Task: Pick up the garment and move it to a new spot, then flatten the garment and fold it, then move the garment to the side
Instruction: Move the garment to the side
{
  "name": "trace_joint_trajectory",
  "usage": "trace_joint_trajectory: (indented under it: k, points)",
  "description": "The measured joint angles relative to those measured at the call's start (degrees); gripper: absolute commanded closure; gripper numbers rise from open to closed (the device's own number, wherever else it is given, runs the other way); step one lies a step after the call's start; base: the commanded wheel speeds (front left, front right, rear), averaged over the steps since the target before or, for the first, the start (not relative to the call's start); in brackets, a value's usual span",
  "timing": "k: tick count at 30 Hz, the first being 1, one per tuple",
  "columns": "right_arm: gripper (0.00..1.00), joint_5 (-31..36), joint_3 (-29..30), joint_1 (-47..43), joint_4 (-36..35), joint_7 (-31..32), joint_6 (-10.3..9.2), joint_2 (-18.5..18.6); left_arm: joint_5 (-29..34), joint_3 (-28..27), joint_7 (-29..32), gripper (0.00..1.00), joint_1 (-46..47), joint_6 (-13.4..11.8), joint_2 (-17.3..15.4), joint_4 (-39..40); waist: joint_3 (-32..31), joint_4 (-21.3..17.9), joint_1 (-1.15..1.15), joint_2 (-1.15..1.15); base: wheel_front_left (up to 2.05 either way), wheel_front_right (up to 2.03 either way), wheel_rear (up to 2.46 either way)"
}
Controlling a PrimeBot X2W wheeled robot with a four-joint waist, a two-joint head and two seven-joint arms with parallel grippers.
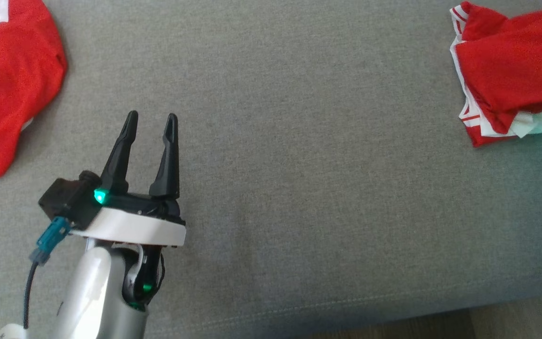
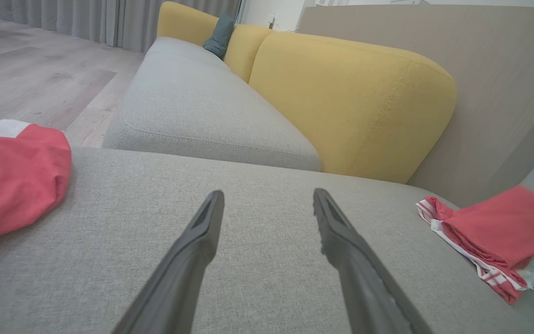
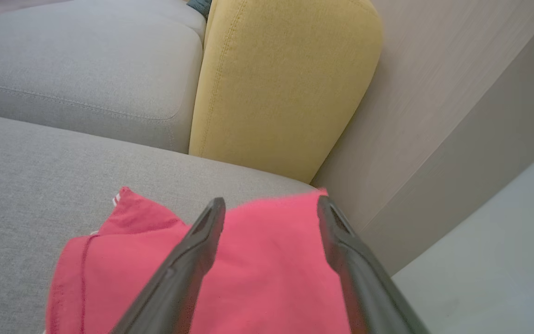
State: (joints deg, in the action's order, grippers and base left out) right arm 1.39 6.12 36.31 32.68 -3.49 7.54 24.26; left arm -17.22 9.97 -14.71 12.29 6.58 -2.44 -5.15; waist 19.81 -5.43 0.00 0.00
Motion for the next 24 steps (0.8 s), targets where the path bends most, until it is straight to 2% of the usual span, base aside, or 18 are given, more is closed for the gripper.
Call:
trace_joint_trajectory:
  k: [8,14,24]
  points:
    - [0.00,-0.7,-1.7,-0.6,-4.9,0.0,0.00,-2.4,-0.2,0.1,0.0,0.00,-0.2,0.0,0.0,-0.4,-2.5,0.0,0.00,0.00,0.00,0.00,0.00]
    - [0.00,-2.7,-5.9,-1.5,-9.4,-1.3,0.00,-8.0,-1.6,0.2,0.0,0.00,-0.9,-1.1,0.0,-0.4,-6.0,0.9,0.00,0.00,0.00,0.00,0.00]
    - [0.00,-5.0,-9.2,-12.2,-12.6,-7.3,0.00,-19.1,-2.2,0.0,0.0,0.00,-5.0,-2.7,0.0,0.8,-11.9,4.0,0.00,0.00,0.00,0.00,0.00]
